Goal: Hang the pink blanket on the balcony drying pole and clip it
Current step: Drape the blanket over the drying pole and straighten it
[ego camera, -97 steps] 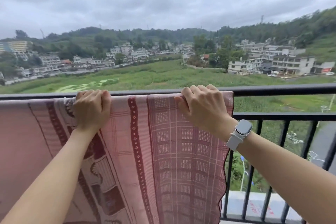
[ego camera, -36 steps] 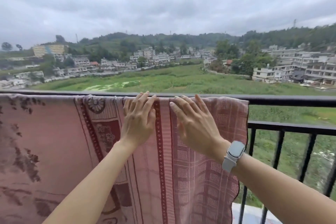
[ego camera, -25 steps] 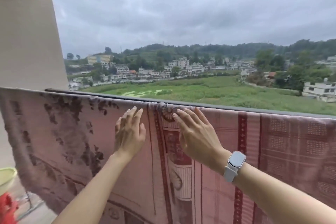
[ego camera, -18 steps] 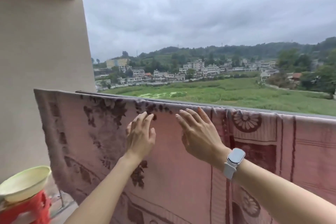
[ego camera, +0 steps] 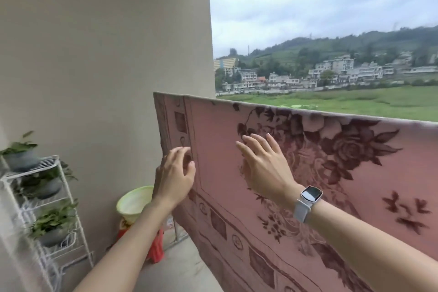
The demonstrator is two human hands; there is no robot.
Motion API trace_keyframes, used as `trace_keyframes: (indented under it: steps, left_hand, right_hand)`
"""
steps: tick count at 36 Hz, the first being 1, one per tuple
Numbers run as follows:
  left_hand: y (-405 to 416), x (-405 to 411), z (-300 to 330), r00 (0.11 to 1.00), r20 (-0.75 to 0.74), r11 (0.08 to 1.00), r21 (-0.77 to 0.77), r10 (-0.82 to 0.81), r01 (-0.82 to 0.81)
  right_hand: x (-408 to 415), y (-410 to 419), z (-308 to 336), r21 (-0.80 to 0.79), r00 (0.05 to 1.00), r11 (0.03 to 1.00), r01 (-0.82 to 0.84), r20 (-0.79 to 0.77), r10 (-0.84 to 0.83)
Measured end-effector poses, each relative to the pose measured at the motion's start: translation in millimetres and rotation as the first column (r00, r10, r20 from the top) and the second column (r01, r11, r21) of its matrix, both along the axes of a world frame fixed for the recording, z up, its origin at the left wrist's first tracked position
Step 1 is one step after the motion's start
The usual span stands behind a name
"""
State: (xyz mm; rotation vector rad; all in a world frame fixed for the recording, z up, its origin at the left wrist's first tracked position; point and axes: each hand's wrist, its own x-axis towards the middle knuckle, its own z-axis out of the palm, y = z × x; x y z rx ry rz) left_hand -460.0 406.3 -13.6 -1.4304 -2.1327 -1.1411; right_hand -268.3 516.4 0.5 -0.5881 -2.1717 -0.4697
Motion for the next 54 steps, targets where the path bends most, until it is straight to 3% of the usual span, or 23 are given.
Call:
trace_keyframes:
  steps: [10,16,23,30,37,46,52,54]
  left_hand:
    - [92,-253,28,0.982,0.159,0.994,0.004,0.106,-0.109]
    - [132,-387,41,0.975,0.155,0.987,0.014,0.157,-0.161]
    - [210,-544,45,0.970,0.235,0.990,0.109,0.064,-0.091]
    - [306,-683,60,0.981,0.171,0.992,0.099,-0.091,0.075]
    - [428,-758,70,0.945,0.253,0.978,0.085,-0.205,0.190]
    - [553,-821,75,0.858,0.413,0.947,0.230,-0.305,0.227]
    - [575,-834,68,0.617,0.479,0.776,0.472,-0.625,0.419]
    - [575,-833,66,0.588,0.453,0.733,0.526,-0.670,0.431]
  right_hand:
    - [-283,125,7,-0.041,0.987,0.988,-0.152,-0.051,0.150]
    - [-430,179,21,0.009,0.976,0.977,-0.212,-0.049,0.212]
    - [-575,244,27,0.030,0.990,0.989,-0.143,-0.013,0.144]
    - [-691,308,47,0.074,1.000,0.997,0.013,-0.007,-0.013]
    - [-762,363,52,0.093,0.992,0.987,0.128,-0.005,-0.128]
    - [-823,424,55,0.201,0.936,0.914,0.351,-0.071,-0.344]
    - [-853,437,60,0.217,0.858,0.831,0.512,-0.074,-0.509]
    - [-855,438,64,0.191,0.842,0.820,0.540,-0.098,-0.531]
